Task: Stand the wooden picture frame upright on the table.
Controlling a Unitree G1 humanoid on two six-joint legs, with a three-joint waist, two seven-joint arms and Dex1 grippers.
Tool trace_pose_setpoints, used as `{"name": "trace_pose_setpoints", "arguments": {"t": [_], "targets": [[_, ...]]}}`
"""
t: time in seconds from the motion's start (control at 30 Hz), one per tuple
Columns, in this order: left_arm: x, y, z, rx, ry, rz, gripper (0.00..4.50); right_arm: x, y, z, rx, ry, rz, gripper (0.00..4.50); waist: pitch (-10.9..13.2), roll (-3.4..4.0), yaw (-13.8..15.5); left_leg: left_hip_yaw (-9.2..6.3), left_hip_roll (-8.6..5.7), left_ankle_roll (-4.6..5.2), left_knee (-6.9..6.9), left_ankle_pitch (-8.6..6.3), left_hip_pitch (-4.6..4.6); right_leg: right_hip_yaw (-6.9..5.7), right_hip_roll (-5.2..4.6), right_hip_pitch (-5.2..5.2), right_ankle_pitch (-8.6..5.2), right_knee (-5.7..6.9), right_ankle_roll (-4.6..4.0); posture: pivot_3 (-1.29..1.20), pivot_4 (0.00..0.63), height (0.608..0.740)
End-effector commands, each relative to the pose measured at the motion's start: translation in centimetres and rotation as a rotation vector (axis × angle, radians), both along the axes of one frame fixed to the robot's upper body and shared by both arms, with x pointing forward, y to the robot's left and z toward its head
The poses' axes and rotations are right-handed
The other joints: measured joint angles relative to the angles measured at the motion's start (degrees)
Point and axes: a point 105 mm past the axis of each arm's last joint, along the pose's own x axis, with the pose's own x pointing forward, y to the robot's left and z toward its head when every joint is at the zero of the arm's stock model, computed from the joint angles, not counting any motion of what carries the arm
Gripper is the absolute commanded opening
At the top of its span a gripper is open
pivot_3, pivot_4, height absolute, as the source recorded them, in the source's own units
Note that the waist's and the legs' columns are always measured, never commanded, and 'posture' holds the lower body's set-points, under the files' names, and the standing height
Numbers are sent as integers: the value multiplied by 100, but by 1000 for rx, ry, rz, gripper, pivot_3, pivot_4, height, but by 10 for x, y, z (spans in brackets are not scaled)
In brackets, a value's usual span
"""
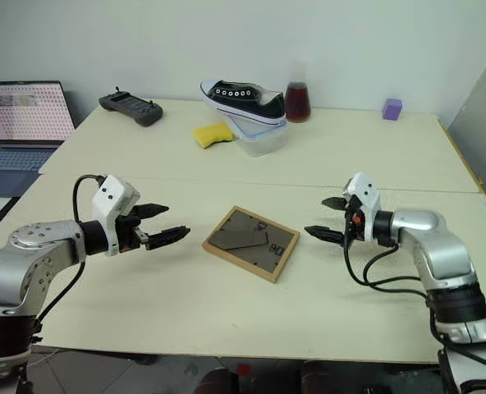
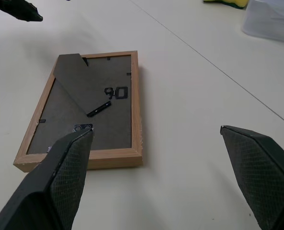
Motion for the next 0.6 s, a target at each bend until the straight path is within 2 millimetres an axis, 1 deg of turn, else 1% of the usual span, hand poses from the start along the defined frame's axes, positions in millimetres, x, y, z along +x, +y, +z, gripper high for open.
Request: {"name": "trace_pose_setpoints", "arguments": {"t": [0.03,0.1,0.17,0.23,0.3,0.33,0.37,0.43,0.53,0.6], "targets": [[0,-6,19,-15,-78,1,4500,10,-2,8,-27,-53,4,4473,0,0,2,0,0,0,0,0,0,0,0,0,0,-1,0,0,150,740],[0,-14,30,-145,-66,13,4500,18,1,6,-38,-72,-8,4473,0,0,6,1,0,0,0,0,-1,1,0,0,0,-3,0,0,150,740],[-6,-16,29,-126,-60,9,4500,20,8,5,-29,-63,20,4473,3,-6,4,1,0,0,4,0,-3,0,-2,0,0,-1,0,0,150,740],[-15,-12,20,-97,-40,19,4500,22,15,0,-44,-65,52,4191,4,-6,-27,1,1,0,1,0,-3,2,-1,-2,0,0,0,0,150,740],[-21,-7,13,-110,-20,51,4142,31,19,-6,-65,-72,48,3904,4,-6,-96,3,2,0,-3,0,-1,6,-1,-4,0,-2,0,0,150,740],[-24,-5,9,-117,-12,68,4056,37,20,-9,-76,-81,32,3630,4,-6,-115,3,3,0,-4,0,0,5,-2,-4,0,-2,0,0,150,740],[-27,-5,6,-120,-6,79,3852,42,22,-11,-82,-86,19,3430,4,-6,-124,3,3,0,-4,0,1,4,-2,-4,0,1,0,0,150,740],[-34,-7,0,-111,4,88,3352,51,28,-12,-85,-99,4,2894,5,-6,-139,3,4,0,0,0,3,5,-2,-4,1,7,-1,0,150,740],[-40,-7,-12,-98,18,118,2730,59,36,-15,-97,-112,9,2165,5,-6,-135,2,3,-1,1,0,2,4,-3,-4,1,9,-1,0,150,740],[-41,-9,-23,-101,24,140,2293,62,41,-22,-114,-114,12,1707,5,-6,-122,2,1,-1,0,1,2,4,-5,-4,1,8,-1,0,150,740]]}}
